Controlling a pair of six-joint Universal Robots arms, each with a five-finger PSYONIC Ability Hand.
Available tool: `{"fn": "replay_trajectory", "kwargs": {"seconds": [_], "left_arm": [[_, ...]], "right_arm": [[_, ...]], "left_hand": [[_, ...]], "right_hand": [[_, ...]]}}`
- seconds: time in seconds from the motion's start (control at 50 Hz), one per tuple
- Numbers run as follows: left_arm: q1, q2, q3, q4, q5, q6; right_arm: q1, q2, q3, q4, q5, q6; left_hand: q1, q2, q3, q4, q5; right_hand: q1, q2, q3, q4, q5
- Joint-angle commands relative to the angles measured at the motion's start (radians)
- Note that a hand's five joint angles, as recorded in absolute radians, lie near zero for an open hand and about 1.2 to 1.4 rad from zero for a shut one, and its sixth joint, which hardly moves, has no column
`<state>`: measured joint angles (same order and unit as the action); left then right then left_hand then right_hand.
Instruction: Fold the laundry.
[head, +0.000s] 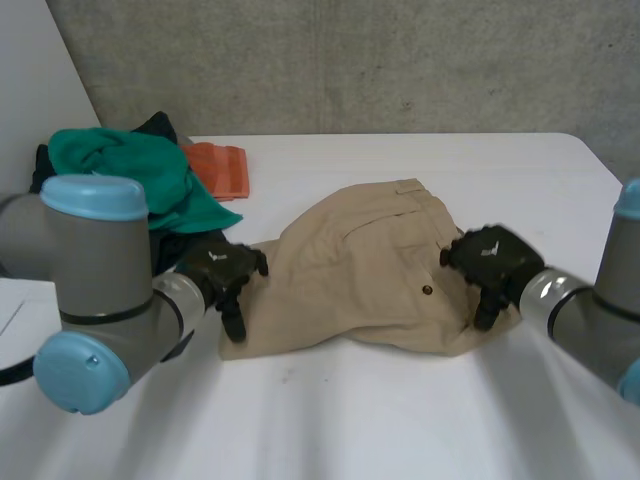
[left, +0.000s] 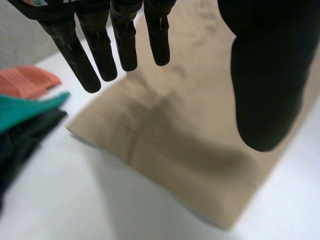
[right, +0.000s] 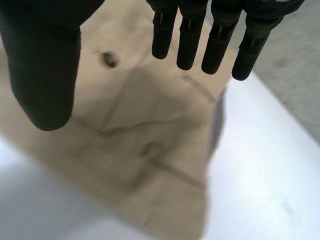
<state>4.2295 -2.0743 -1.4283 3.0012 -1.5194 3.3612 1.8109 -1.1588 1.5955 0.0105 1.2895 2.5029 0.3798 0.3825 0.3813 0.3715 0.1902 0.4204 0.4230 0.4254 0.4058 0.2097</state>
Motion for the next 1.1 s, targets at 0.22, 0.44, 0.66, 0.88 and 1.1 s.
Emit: {"fn": "replay_trajectory", "kwargs": {"seconds": [0.22,0.44,0.66,0.88,1.1], "left_arm": [[0.035,0.06,0.146,-0.067,-0.012,-0.082],[0.055,0.059,0.121,-0.07,-0.01,-0.082],[0.063,-0.006,0.143,-0.065,-0.015,-0.065],[0.035,-0.147,0.265,-0.064,-0.096,-0.056],[-0.023,-0.245,0.344,-0.09,-0.087,-0.057]], "right_arm": [[0.013,0.399,-0.715,0.092,-0.025,0.139],[0.019,0.751,-1.15,0.253,-0.108,0.186],[0.024,0.572,-1.091,0.247,-0.124,0.257],[0.051,0.09,-0.698,0.155,-0.144,0.28],[0.073,-0.146,-0.51,0.155,-0.159,0.293]], "left_hand": [[-0.043,-0.046,-0.045,-0.035,-0.028],[-0.072,-0.075,-0.074,-0.064,-0.057],[-0.149,-0.151,-0.15,-0.14,-0.134],[-0.205,-0.208,-0.207,-0.197,-0.19],[-0.205,-0.208,-0.207,-0.197,-0.19]], "right_hand": [[0.036,0.033,0.031,0.051,0.072],[0.25,0.247,0.245,0.264,0.286],[0.976,0.973,0.971,0.99,1.012],[0.976,0.973,0.971,0.99,1.012],[0.976,0.973,0.971,0.99,1.012]]}}
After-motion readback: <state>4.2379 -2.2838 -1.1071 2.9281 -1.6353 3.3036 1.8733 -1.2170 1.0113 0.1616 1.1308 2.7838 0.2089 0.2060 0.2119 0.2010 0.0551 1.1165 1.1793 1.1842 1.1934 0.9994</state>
